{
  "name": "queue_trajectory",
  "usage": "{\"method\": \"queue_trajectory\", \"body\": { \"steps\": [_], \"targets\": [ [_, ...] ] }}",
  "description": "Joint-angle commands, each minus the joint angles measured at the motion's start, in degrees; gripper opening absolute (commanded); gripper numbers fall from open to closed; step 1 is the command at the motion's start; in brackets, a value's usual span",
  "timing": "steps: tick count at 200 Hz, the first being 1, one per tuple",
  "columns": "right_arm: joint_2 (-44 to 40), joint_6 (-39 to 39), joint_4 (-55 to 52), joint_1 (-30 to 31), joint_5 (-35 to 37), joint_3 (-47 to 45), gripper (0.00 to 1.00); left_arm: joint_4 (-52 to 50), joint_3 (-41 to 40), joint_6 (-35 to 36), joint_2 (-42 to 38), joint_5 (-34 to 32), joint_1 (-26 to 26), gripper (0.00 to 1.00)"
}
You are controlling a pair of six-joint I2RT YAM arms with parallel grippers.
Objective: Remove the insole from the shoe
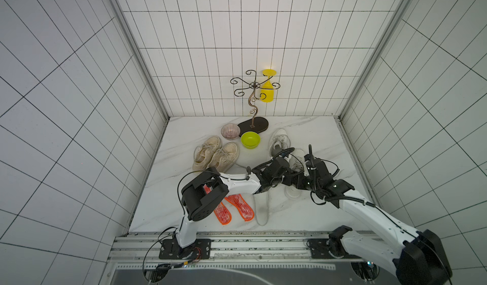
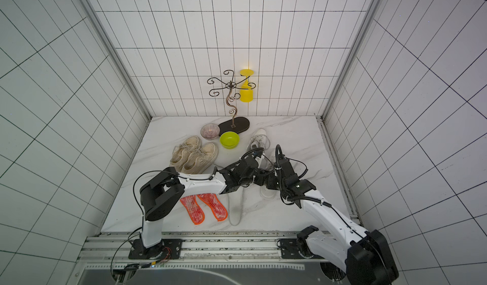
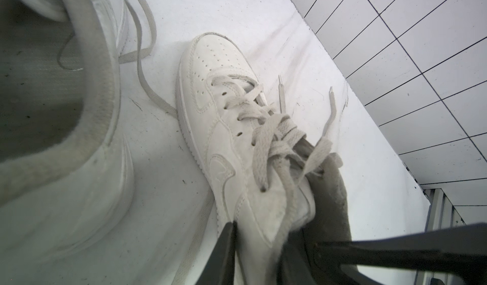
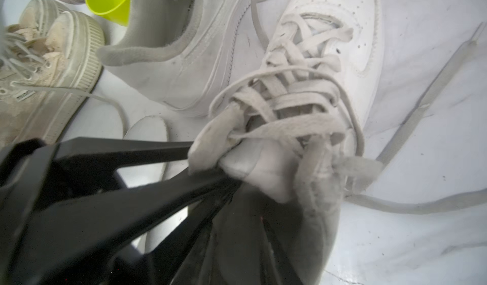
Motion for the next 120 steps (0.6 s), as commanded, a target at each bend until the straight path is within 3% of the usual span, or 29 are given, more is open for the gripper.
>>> {"method": "queue_trajectory", "body": {
  "steps": [1,70,120],
  "targets": [
    [2.7,2.0,3.1,-0.7,-0.7,2.7,0.30,1.3,0.2,-0.7,-0.9,0.8,0.0,0.22],
    [8.2,1.0,9.6,-2.0,-7.1,-0.1,0.39,3.3,-4.4,-2.5,-4.8,2.0,-0.2,0.01],
    [18.9,-0.9,5.2,-1.7,2.0,1.3,0.39,5.7,-7.4,-4.0,-6.1,3.8,-0.1,0.00]
  ]
}}
